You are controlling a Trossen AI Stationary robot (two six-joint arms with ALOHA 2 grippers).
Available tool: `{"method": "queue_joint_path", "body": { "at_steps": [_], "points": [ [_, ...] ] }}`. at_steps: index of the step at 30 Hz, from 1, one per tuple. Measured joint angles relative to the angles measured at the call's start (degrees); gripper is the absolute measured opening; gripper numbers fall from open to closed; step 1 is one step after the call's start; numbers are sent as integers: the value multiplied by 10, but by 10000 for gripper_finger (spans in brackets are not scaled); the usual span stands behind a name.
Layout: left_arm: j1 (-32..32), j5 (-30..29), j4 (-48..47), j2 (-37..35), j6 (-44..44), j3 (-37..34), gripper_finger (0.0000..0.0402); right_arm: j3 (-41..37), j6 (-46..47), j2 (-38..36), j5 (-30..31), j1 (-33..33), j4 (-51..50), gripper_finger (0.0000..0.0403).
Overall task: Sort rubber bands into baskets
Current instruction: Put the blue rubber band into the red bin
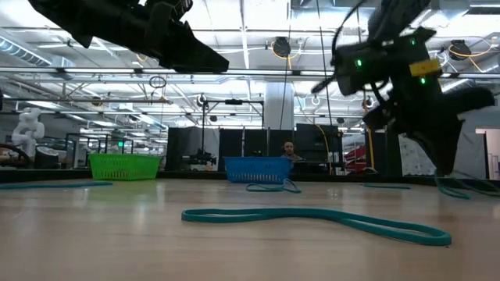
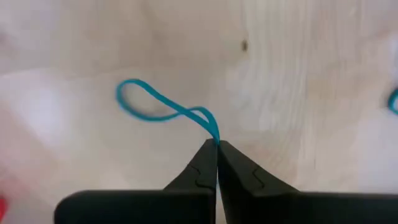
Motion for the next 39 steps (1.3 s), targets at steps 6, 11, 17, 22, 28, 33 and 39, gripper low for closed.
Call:
{"method": "queue_joint_path", "body": {
  "at_steps": [6,11,17,22,28,33,39],
  "points": [
    [0,12,-3,0,0,0,146,89,27,-2,0,44,-67,1],
    [0,30,-3,0,0,0,146,168,72,-3,-2,103,-122,0],
    [0,30,-5,0,0,0,146,251,160,-3,-15,200,-170,0],
    [0,33,-7,0,0,0,146,291,259,-3,-35,292,-168,0],
    [0,46,-7,0,0,0,146,308,392,-3,-35,389,-157,0],
    [0,46,-4,0,-1,0,146,308,475,-3,-35,452,-113,0],
    [0,46,-2,0,-9,0,146,299,544,-3,-31,492,-72,0]
  ]
}}
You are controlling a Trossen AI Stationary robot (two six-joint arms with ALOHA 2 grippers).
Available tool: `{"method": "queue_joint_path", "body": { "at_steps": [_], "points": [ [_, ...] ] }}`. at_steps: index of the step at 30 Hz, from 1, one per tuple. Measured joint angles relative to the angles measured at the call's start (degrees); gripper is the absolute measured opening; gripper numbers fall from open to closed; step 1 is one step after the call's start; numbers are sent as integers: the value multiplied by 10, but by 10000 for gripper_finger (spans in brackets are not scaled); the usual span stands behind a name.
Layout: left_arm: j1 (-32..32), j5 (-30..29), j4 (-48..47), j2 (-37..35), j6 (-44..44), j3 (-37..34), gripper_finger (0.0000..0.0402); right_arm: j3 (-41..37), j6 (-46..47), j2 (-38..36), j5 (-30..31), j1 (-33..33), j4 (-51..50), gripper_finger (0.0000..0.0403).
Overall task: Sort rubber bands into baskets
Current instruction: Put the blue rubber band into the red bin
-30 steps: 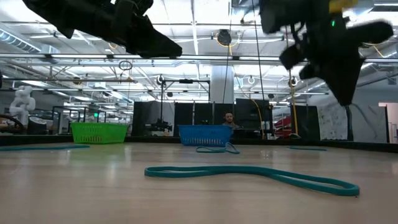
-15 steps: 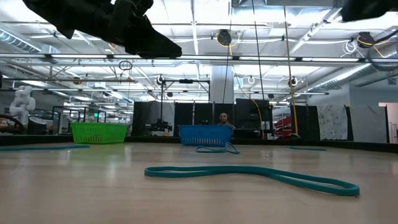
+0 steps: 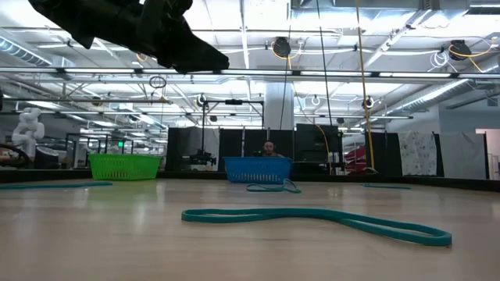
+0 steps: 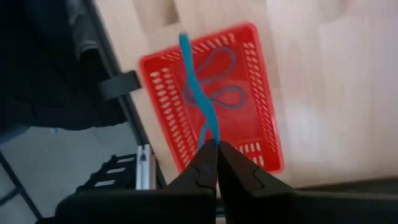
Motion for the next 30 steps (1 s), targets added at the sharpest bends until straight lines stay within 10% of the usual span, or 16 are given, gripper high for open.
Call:
{"method": "queue_joint_path", "body": {
  "at_steps": [30],
  "points": [
    [0,16,-17,0,-18,0,146,-132,106,0,-31,31,75,16]
  ]
}}
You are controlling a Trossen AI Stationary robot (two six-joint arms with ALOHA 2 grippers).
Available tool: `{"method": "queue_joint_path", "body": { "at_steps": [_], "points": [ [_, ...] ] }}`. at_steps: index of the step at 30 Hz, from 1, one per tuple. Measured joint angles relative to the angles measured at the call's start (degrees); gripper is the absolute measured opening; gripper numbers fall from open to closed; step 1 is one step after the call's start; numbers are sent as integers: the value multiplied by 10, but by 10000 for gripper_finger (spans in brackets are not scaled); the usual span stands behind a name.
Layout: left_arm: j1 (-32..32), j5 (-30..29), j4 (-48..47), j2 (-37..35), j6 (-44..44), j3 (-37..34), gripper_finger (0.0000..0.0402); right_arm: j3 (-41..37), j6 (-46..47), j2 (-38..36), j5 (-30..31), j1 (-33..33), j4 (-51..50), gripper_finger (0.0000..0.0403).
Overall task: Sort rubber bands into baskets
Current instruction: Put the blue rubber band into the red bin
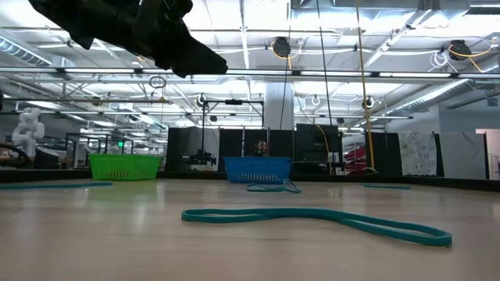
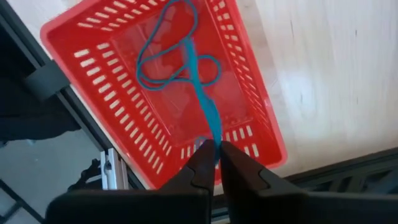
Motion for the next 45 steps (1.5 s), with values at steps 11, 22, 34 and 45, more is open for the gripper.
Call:
{"method": "queue_joint_path", "body": {
  "at_steps": [11,22,34,45],
  "points": [
    [0,0,1,0,-3,0,146,0,22,0,-2,0,-1,60],
    [0,0,-4,0,-3,0,146,0,-26,0,-44,-21,1,79],
    [-2,0,-138,-10,-129,0,146,0,-261,-1,89,-125,110,80],
    [-5,-5,-383,-88,-259,44,146,0,-623,2,91,-311,242,80]
  ]
}}
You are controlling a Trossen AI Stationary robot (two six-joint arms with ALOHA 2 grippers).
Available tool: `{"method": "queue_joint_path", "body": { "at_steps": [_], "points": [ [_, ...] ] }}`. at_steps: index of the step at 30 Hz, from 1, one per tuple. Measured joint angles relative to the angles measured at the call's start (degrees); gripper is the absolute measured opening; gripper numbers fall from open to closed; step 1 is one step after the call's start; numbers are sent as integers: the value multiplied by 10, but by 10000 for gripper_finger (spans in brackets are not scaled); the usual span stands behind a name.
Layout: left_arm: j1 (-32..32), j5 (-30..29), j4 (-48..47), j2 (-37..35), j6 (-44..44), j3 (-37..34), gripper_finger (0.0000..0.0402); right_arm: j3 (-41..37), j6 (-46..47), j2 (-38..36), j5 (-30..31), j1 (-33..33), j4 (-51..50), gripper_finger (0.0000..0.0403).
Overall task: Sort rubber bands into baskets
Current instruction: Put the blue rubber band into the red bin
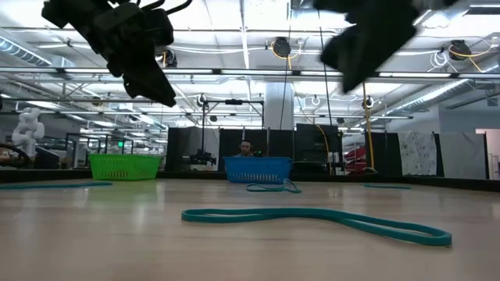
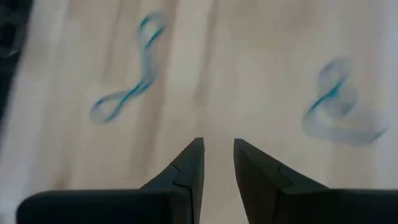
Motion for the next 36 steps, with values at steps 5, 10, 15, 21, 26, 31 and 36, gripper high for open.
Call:
{"method": "queue_joint_path", "body": {
  "at_steps": [5,10,15,21,26,31,36],
  "points": [
    [0,-35,-8,-14,8,0,146,0,-120,34,-1,-81,115,80],
    [0,-44,-5,-15,30,0,146,0,-164,94,-2,-140,170,80],
    [0,-54,-5,-15,54,0,146,0,-184,146,-3,-175,188,80],
    [0,-102,1,-15,92,0,146,0,-181,175,-21,-197,200,80],
    [1,-103,9,-15,107,0,146,0,-165,189,-75,-203,209,80],
    [1,-103,11,-15,120,0,146,0,-163,203,-73,-204,209,80],
    [1,-103,19,-15,124,-1,146,-1,-163,210,-41,-203,208,80]
  ]
}}
